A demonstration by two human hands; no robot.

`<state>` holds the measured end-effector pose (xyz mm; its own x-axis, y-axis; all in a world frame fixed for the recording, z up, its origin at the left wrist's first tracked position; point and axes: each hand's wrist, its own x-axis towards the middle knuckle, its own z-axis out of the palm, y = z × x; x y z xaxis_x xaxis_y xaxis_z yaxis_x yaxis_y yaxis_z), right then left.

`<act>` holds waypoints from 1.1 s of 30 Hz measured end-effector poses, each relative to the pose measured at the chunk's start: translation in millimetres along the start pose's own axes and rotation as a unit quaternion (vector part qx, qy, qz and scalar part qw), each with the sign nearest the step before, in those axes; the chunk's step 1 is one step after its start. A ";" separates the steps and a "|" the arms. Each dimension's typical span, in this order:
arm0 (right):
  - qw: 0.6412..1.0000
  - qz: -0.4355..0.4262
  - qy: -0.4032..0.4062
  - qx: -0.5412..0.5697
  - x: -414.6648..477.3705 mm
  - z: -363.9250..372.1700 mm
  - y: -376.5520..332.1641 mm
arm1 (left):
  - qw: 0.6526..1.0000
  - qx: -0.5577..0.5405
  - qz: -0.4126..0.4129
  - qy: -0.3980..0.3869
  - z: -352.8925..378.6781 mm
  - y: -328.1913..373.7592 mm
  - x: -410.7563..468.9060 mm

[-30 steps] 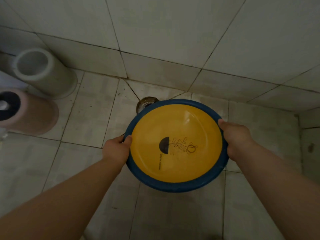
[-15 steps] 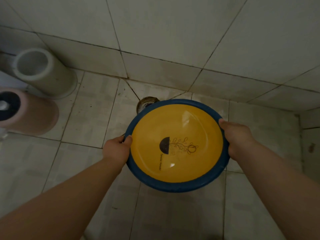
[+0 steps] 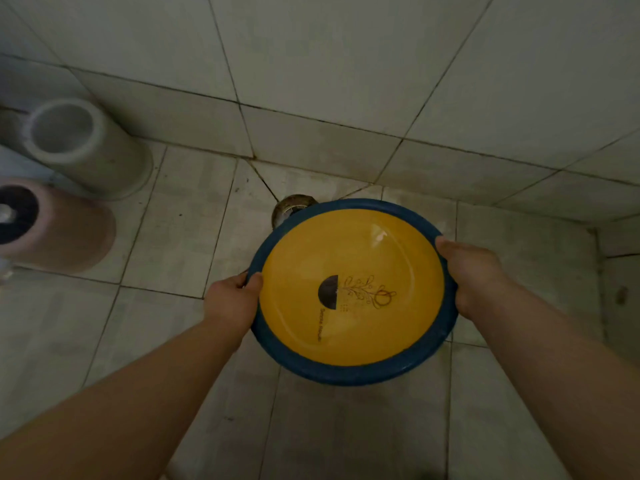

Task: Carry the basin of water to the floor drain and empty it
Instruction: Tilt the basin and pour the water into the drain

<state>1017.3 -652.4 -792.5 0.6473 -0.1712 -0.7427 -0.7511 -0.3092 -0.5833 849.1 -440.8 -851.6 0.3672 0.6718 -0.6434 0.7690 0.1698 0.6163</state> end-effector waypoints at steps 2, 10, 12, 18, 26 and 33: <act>1.000 0.003 0.001 -0.001 -0.2 0.3 -0.8 | 1.000 -0.001 0.002 0.003 -0.1 0.2 -0.8; 1.000 0.003 -0.002 0.001 1.0 -0.1 0.7 | 1.000 0.001 0.005 0.003 -0.5 0.1 0.8; 1.000 0.004 -0.005 0.003 1.0 -0.7 1.3 | 1.000 -0.001 0.006 0.003 -0.6 -0.2 1.2; 1.000 0.011 -0.008 0.001 0.7 -0.9 0.7 | 1.000 -0.004 0.002 0.000 -2.0 -0.4 1.3; 1.000 0.006 -0.006 0.000 -0.9 -1.1 0.3 | 1.000 -0.012 -0.002 0.002 -2.1 2.0 -1.1; 1.000 0.010 -0.001 0.001 -0.7 -1.6 -1.4 | 0.999 -0.033 -0.010 0.004 -1.3 3.6 -3.1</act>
<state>1018.1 -653.3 -790.7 0.6317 -0.1749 -0.7552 -0.7642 -0.3041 -0.5688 850.0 -441.4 -846.9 0.3472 0.6732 -0.6529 0.7396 0.2315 0.6320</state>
